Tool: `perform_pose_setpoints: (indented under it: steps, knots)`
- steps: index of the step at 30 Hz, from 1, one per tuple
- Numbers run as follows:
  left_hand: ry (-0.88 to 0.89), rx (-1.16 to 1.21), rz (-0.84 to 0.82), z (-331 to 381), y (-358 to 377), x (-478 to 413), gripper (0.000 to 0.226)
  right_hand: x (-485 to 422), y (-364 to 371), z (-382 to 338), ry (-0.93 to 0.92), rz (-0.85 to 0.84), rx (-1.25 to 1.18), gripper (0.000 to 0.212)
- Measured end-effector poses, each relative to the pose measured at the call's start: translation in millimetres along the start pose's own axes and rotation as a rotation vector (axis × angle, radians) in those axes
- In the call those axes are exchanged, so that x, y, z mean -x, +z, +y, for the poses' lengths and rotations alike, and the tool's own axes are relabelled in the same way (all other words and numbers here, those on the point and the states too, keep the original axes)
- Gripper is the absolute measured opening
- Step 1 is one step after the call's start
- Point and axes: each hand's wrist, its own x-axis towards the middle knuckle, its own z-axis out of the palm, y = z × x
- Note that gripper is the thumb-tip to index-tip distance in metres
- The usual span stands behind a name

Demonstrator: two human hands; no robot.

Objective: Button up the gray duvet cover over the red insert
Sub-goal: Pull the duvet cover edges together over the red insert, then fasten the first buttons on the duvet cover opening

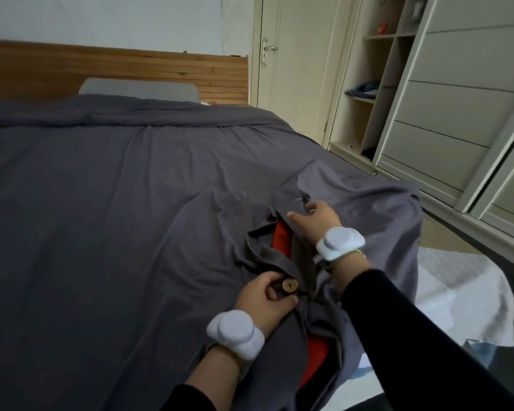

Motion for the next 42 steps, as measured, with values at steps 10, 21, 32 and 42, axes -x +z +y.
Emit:
perform_pose_setpoints:
  steps: [10,21,32,42]
  knots:
    - [-0.052,-0.110,-0.019,-8.0,-12.2,-0.2,0.049,-43.8,52.2,8.9,0.044,-0.112,0.548,0.060]
    - [0.271,-0.019,-0.168,23.4,15.3,9.7,0.066,-22.0,-71.4,58.5,0.219,0.229,-0.601,0.040]
    - [0.163,-0.101,-0.130,11.9,10.2,-4.1,0.049,13.2,-126.3,133.4,0.499,0.270,-1.021,0.030]
    - [0.110,-0.108,-0.131,7.1,6.4,-8.5,0.023,6.7,-95.4,102.3,0.443,-0.049,-0.861,0.061]
